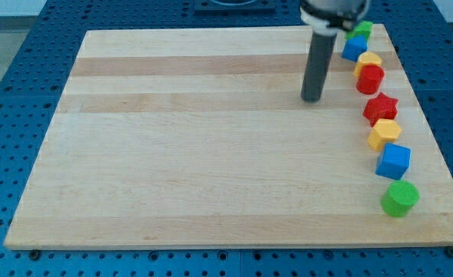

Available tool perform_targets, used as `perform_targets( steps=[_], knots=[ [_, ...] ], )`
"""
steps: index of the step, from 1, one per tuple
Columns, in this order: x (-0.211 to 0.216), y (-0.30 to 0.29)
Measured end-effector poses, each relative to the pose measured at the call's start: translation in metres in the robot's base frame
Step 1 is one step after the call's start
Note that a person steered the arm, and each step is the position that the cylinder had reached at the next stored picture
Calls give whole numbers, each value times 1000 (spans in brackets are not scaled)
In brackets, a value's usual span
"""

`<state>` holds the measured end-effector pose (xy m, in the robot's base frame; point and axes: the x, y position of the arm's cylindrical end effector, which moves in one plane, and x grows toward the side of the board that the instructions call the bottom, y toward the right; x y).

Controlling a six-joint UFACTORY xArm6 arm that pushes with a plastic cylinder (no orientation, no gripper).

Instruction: Push the green circle into the blue cube

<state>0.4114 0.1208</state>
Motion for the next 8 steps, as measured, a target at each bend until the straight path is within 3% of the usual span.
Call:
perform_targets(
  steps=[1,4,5,8],
  knots=[
    [75,-7],
    [106,-10],
    [172,-20],
    [207,-20]
  ],
)
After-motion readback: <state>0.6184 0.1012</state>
